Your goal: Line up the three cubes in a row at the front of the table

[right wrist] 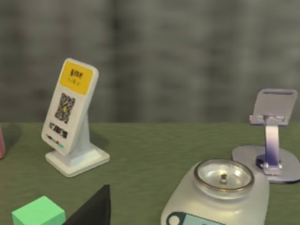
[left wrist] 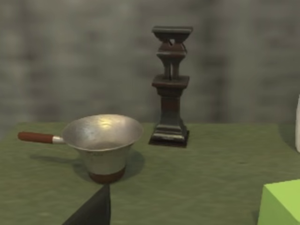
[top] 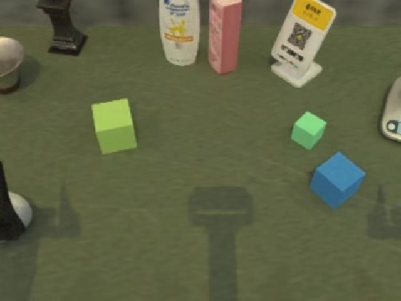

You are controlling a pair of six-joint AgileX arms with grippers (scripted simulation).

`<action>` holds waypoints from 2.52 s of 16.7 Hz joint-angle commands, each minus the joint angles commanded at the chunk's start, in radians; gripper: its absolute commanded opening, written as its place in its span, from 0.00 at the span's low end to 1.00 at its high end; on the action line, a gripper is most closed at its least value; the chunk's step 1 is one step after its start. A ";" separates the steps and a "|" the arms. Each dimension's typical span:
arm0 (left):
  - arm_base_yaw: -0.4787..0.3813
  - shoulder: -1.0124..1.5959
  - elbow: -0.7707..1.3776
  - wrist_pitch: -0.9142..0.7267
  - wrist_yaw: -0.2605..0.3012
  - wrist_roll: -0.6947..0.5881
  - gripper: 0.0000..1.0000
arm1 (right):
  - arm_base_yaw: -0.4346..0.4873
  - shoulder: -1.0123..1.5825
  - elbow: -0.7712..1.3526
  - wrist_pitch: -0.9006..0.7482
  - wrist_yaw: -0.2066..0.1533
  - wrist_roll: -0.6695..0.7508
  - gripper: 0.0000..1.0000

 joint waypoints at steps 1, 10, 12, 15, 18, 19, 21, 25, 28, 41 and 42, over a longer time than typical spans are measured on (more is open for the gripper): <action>0.000 0.000 0.000 0.000 0.000 0.000 1.00 | 0.000 0.000 0.000 0.000 0.000 0.000 1.00; 0.000 0.000 0.000 0.000 0.000 0.000 1.00 | 0.055 0.367 0.369 -0.235 -0.001 -0.087 1.00; 0.000 0.000 0.000 0.000 0.000 0.000 1.00 | 0.078 0.562 0.555 -0.349 0.001 -0.129 1.00; 0.000 0.000 0.000 0.000 0.000 0.000 1.00 | 0.117 0.912 0.867 -0.542 0.004 -0.200 1.00; 0.000 0.000 0.000 0.000 0.000 0.000 1.00 | 0.160 1.298 1.190 -0.748 0.008 -0.274 1.00; 0.000 0.000 0.000 0.000 0.000 0.000 1.00 | 0.174 1.426 1.295 -0.815 0.009 -0.298 1.00; 0.000 0.000 0.000 0.000 0.000 0.000 1.00 | 0.201 1.666 1.494 -0.945 0.010 -0.345 1.00; 0.000 0.000 0.000 0.000 0.000 0.000 1.00 | 0.251 2.049 1.844 -1.165 0.010 -0.426 1.00; 0.000 0.000 0.000 0.000 0.000 0.000 1.00 | 0.280 2.258 2.063 -1.285 0.008 -0.473 1.00; 0.000 0.000 0.000 0.000 0.000 0.000 1.00 | 0.305 2.468 2.272 -1.375 0.006 -0.521 1.00; 0.000 0.000 0.000 0.000 0.000 0.000 1.00 | 0.306 2.471 2.249 -1.351 0.006 -0.521 1.00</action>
